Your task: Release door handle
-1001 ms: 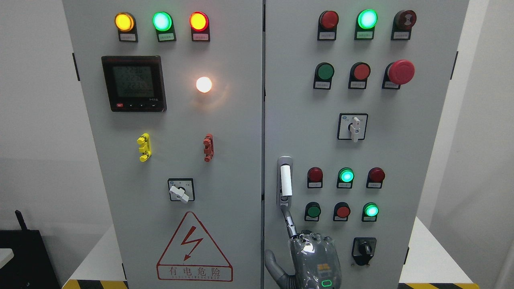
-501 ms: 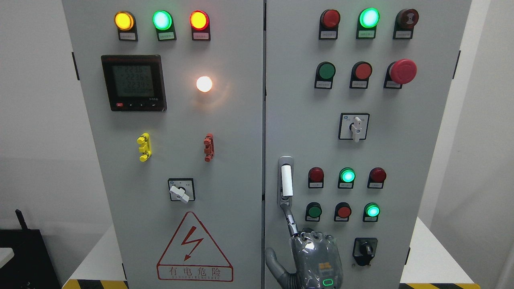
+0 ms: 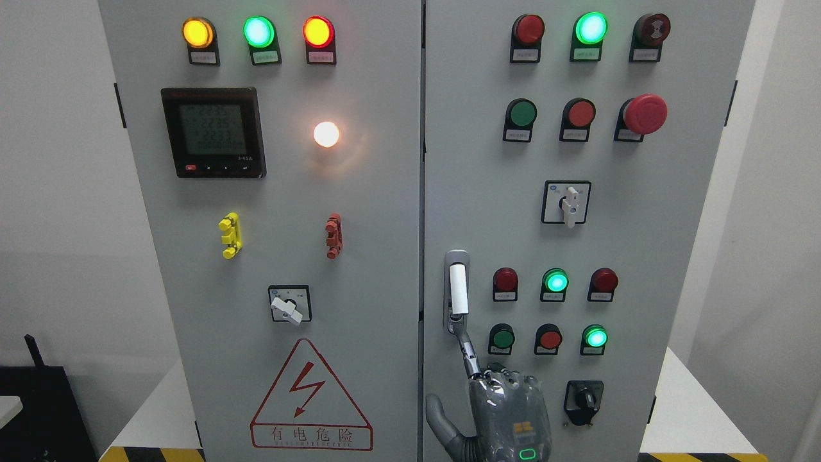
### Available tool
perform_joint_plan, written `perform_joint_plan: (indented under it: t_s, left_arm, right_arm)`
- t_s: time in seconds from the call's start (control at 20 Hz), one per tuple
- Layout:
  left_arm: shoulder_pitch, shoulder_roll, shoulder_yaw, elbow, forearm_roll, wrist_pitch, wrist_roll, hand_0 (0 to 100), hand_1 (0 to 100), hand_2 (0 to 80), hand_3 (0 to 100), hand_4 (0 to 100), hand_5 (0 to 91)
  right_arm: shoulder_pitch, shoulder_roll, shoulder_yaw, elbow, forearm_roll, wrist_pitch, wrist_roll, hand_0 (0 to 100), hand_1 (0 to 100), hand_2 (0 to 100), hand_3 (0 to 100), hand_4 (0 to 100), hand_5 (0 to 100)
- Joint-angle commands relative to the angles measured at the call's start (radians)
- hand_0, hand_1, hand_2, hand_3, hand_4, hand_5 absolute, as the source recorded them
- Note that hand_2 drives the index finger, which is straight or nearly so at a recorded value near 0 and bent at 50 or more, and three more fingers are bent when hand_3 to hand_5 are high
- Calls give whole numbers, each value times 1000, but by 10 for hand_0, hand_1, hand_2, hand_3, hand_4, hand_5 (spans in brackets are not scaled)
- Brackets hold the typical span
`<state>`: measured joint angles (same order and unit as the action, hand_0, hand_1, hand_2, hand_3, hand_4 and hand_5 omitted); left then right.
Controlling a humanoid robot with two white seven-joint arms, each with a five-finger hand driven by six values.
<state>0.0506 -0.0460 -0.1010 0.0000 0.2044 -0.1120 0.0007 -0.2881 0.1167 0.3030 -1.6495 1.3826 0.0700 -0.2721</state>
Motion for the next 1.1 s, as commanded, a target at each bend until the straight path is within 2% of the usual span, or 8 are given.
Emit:
perform_joint_plan:
  t_s: [0.0, 0.05, 0.2, 0.25, 0.3, 0.4, 0.75, 1.05]
  left_arm:
    - [0, 0, 0, -31, 0, 0, 1, 120, 389, 0, 0, 0, 0]
    - [0, 0, 1, -31, 0, 0, 1, 120, 389, 0, 0, 0, 0]
    - [0, 0, 1, -31, 0, 0, 1, 120, 389, 0, 0, 0, 0]
    - [0, 0, 0, -31, 0, 0, 1, 120, 389, 0, 0, 0, 0]
    - [0, 0, 1, -31, 1, 0, 1, 120, 389, 0, 0, 0, 0]
    - [0, 0, 1, -31, 0, 0, 1, 120, 389, 0, 0, 0, 0]
    - [0, 0, 0, -31, 0, 0, 1, 120, 389, 0, 0, 0, 0]
    - [0, 0, 1, -31, 1, 0, 1, 120, 389, 0, 0, 0, 0]
  right_arm:
    - [21, -9, 4, -4, -7, -32, -30, 418, 343, 0, 1000, 869, 953]
    - [24, -9, 2, -4, -7, -54, -44, 422, 344, 0, 1000, 867, 952]
    - [27, -8, -4, -6, -11, -116, -87, 450, 345, 133, 984, 846, 906]
    - [30, -9, -4, -10, -25, -130, -97, 462, 340, 237, 978, 835, 895]
    - [36, -11, -1, -16, -55, -136, -111, 468, 338, 257, 973, 832, 891]
    - [61, -25, 5, -38, -120, -136, -127, 470, 340, 401, 958, 814, 866]
    - [67, -34, 2, -61, -275, -137, -127, 371, 386, 564, 936, 777, 807]
    - [64, -34, 7, -64, -346, -134, -121, 356, 291, 690, 1000, 779, 803]
